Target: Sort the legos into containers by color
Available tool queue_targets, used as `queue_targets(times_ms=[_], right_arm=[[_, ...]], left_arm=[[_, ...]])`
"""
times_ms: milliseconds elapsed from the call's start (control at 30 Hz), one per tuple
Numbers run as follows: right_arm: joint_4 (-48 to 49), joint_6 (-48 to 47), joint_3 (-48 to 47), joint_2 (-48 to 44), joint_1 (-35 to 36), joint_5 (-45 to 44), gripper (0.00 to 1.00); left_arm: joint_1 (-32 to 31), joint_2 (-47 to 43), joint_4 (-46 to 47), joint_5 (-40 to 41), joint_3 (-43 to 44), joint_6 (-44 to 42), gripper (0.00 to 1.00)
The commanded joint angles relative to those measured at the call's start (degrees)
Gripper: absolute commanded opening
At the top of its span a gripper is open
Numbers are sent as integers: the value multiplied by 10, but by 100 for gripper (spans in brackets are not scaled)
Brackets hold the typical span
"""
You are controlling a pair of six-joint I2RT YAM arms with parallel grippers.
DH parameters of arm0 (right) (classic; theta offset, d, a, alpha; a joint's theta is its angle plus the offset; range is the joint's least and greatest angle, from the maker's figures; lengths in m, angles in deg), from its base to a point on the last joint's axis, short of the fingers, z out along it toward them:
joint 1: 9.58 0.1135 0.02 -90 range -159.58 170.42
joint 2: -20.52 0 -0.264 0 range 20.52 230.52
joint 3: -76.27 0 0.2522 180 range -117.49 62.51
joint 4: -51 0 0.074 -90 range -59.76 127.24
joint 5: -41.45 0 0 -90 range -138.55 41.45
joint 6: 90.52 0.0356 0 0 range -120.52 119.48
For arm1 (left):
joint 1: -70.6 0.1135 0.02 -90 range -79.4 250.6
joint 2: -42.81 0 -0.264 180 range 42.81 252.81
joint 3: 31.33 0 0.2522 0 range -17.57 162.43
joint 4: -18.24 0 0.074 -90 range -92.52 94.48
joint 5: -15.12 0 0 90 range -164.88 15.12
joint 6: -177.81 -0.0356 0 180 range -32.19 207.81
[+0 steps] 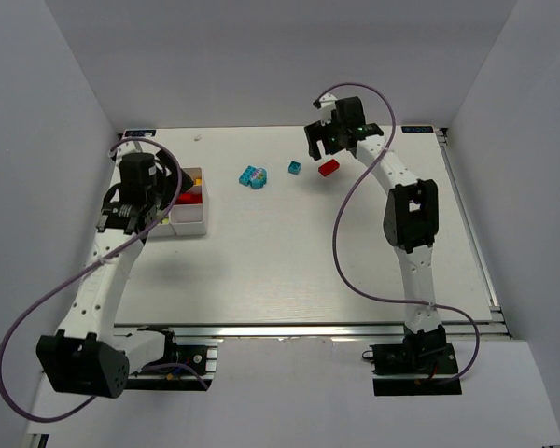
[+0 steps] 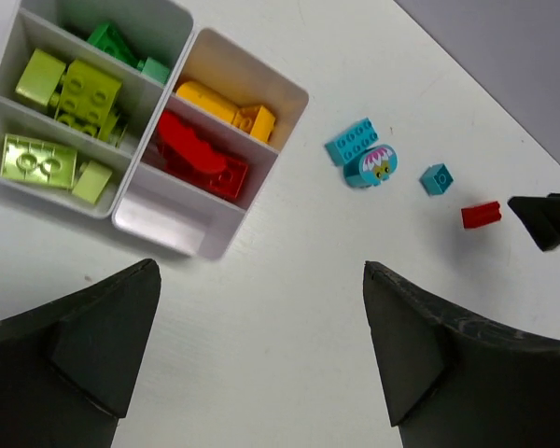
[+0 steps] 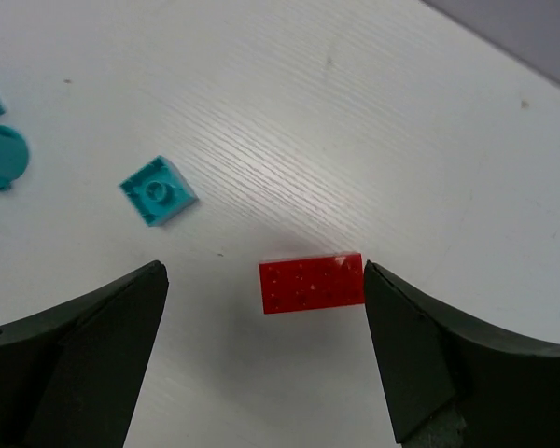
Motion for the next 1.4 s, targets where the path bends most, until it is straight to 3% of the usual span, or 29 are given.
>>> queue_targets(times_ms=[0, 133, 300, 533, 900, 1100, 1233, 1367], right_arm=[[-80, 124, -59, 17, -16, -69, 89], [-2, 241, 30, -13, -16, -89, 89], [2, 326, -9, 21, -13, -130, 89], [8, 368, -19, 64, -9, -174, 87], [17, 425, -31, 101, -9, -204, 71], [13, 428, -6, 101, -9, -191, 55], [26, 397, 4, 90, -10, -162, 37], [64, 325, 8, 67, -9, -65, 9]], left_arm=[[3, -52, -1, -15, -43, 40, 98], [3, -106, -13, -11, -86, 71, 98], [3, -136, -32, -3, -110, 95, 98], [3, -162, -32, -9, -131, 123, 98], [3, -175, -51, -6, -125, 122, 98], [3, -181, -41, -19, -133, 129, 98], [3, -184, -32, -27, -134, 126, 98], [3, -191, -25, -29, -134, 123, 98]])
